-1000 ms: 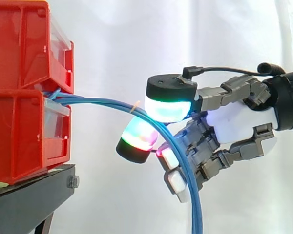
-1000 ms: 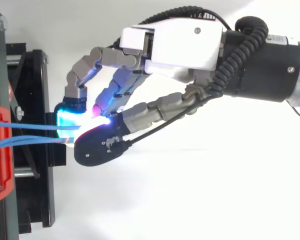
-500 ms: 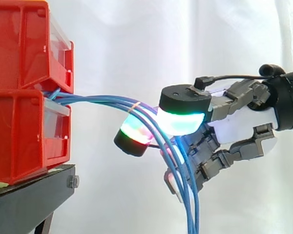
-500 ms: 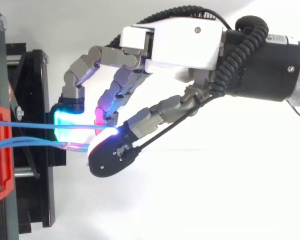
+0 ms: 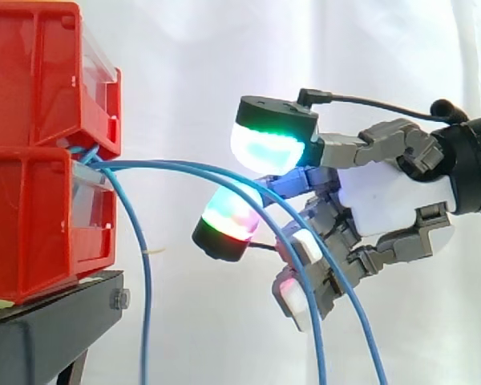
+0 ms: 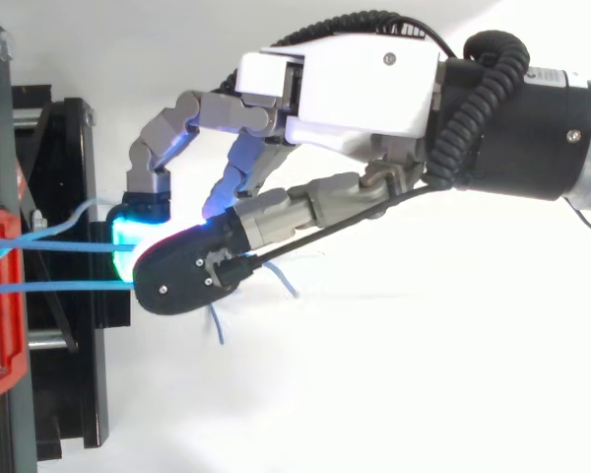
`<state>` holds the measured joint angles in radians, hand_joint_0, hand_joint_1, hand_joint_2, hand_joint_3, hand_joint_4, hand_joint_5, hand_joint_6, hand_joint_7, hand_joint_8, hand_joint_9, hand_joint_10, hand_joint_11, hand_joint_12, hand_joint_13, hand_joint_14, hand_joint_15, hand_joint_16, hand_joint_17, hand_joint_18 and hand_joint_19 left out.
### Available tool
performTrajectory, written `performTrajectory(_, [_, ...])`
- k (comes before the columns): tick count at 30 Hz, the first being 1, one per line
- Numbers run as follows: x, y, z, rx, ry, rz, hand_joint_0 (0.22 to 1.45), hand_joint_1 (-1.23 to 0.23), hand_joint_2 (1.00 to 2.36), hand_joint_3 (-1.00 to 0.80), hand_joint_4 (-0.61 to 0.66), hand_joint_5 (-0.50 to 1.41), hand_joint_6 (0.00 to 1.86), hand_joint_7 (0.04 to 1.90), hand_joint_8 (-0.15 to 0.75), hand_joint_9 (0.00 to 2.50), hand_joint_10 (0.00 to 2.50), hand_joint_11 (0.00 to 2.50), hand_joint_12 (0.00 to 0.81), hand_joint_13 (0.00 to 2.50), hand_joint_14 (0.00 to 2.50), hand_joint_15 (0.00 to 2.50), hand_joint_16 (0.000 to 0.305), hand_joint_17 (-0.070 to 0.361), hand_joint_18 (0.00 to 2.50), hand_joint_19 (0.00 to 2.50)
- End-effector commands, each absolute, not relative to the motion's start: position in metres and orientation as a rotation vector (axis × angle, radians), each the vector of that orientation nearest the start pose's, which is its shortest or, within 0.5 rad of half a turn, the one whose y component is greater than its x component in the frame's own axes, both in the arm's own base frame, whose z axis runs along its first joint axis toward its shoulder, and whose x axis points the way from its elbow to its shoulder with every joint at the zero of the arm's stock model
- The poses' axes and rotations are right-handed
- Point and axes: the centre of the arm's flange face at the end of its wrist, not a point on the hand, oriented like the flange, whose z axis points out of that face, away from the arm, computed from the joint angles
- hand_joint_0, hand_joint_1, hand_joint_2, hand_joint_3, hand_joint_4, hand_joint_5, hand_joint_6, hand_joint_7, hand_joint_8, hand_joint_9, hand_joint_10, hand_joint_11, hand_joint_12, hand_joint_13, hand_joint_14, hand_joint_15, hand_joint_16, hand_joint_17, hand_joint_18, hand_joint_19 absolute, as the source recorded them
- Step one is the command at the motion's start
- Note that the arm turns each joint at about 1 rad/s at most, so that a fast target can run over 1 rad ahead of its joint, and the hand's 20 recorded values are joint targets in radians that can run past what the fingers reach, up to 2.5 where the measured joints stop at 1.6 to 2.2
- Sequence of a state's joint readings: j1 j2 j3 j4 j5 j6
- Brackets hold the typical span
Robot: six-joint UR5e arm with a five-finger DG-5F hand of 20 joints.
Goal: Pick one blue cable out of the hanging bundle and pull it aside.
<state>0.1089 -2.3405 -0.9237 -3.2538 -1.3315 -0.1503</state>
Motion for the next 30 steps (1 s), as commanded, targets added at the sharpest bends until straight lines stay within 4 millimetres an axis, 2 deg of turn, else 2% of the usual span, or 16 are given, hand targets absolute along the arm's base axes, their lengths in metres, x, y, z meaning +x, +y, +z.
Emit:
performTrajectory(1, [0.768, -0.074, 0.301, 1.285, 1.378, 0.864, 0.58, -0.51, 1.00, -0.45, -0.04, -0.15, 0.90, 0.86, 0.230, 1.20, 0.03, 0.78, 0.284, 0.97, 0.03, 0.65, 0.049, 0.110, 0.73, 0.58])
performTrajectory(8, [0.768, -0.074, 0.305, 1.284, 1.376, 0.866, 0.59, -0.62, 1.01, -0.32, -0.03, -0.15, 0.91, 0.90, 0.231, 1.18, 0.03, 0.79, 0.288, 0.97, 0.03, 0.65, 0.049, 0.110, 0.74, 0.57])
performTrajectory(16, [0.767, -0.074, 0.309, 1.280, 1.372, 0.869, 0.59, -0.63, 1.02, -0.30, -0.04, -0.15, 0.92, 0.88, 0.229, 1.18, 0.03, 0.80, 0.286, 0.97, 0.03, 0.65, 0.048, 0.109, 0.75, 0.57])
performTrajectory(19, [0.767, -0.074, 0.308, 1.280, 1.373, 0.868, 0.58, -0.62, 1.01, -0.32, -0.02, -0.15, 0.93, 0.86, 0.228, 1.18, 0.03, 0.79, 0.286, 0.96, 0.03, 0.66, 0.049, 0.110, 0.75, 0.58])
performTrajectory(25, [0.766, -0.075, 0.312, 1.277, 1.370, 0.867, 0.51, -0.52, 1.00, -0.50, 0.00, -0.15, 0.91, 0.81, 0.249, 1.18, 0.03, 0.78, 0.308, 0.96, 0.03, 0.65, 0.054, 0.121, 0.75, 0.57])
performTrajectory(27, [0.766, -0.075, 0.312, 1.274, 1.371, 0.865, 0.51, -0.51, 1.00, -0.50, 0.00, -0.15, 0.91, 0.82, 0.254, 1.18, 0.03, 0.78, 0.308, 0.97, 0.03, 0.64, 0.054, 0.121, 0.75, 0.57])
performTrajectory(30, [0.766, -0.076, 0.312, 1.274, 1.371, 0.863, 0.56, -0.54, 1.01, -0.41, -0.01, -0.15, 0.90, 0.89, 0.242, 1.18, 0.03, 0.78, 0.297, 0.95, 0.03, 0.65, 0.051, 0.115, 0.73, 0.58])
